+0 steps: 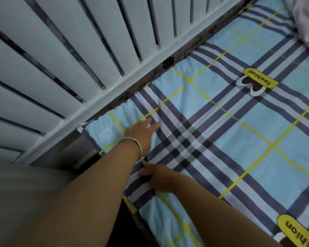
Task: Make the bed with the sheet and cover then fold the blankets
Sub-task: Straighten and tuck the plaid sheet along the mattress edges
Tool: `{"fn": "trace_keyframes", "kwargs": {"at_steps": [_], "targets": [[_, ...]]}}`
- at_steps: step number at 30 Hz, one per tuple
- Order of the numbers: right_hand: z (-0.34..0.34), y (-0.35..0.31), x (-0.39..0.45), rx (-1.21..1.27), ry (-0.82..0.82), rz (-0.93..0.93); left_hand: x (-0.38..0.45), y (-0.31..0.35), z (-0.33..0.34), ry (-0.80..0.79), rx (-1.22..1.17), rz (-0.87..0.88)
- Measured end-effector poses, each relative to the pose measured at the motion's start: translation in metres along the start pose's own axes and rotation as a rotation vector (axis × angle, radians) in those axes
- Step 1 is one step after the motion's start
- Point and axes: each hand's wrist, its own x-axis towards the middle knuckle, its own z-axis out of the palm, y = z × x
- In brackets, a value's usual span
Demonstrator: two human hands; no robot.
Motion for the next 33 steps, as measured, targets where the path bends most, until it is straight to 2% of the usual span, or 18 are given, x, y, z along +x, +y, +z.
{"fn": "trace_keyframes", "kwargs": {"at_steps": [1, 3, 5, 6, 8, 11, 15, 19, 24, 27, 30, 33], "targets": [[-0.004, 0.002, -0.002, -0.008, 0.090, -0.006, 0.009, 0.003, 0.010, -0.073, -0.031, -0.037], [-0.016, 0.011, -0.007, -0.029, 0.386, 0.026, 0.020, 0.007, 0.024, -0.131, -0.032, -0.069], [-0.033, 0.034, -0.010, -0.258, 0.721, 0.058, 0.023, 0.005, 0.030, -0.154, -0.026, -0.130], [-0.043, 0.048, -0.009, -0.392, 0.768, 0.122, 0.024, 0.004, 0.029, -0.179, -0.010, -0.175], [-0.060, 0.065, -0.008, -0.522, 0.603, 0.285, 0.022, 0.004, 0.026, -0.245, 0.015, -0.270], [-0.070, 0.069, 0.005, -0.529, 0.379, 0.328, 0.030, 0.003, 0.025, -0.304, 0.043, -0.392], [-0.076, 0.072, 0.009, -0.517, 0.297, 0.280, 0.052, 0.000, 0.028, -0.372, 0.018, -0.554], [-0.064, 0.084, -0.011, -0.653, 0.287, 0.207, 0.050, 0.008, 0.031, -0.378, 0.030, -0.615], [-0.032, 0.094, -0.049, -0.620, 0.274, 0.101, 0.037, 0.060, 0.040, -0.200, 0.059, -0.508], [-0.039, 0.120, -0.086, -0.546, 0.361, 0.035, 0.031, 0.112, 0.045, -0.148, 0.151, -0.294], [-0.044, 0.162, -0.138, -0.512, 0.486, 0.093, 0.022, 0.176, 0.043, -0.087, 0.112, -0.052], [-0.034, 0.208, -0.204, -0.507, 0.536, 0.307, 0.007, 0.251, 0.047, -0.074, 0.072, 0.260]]}}
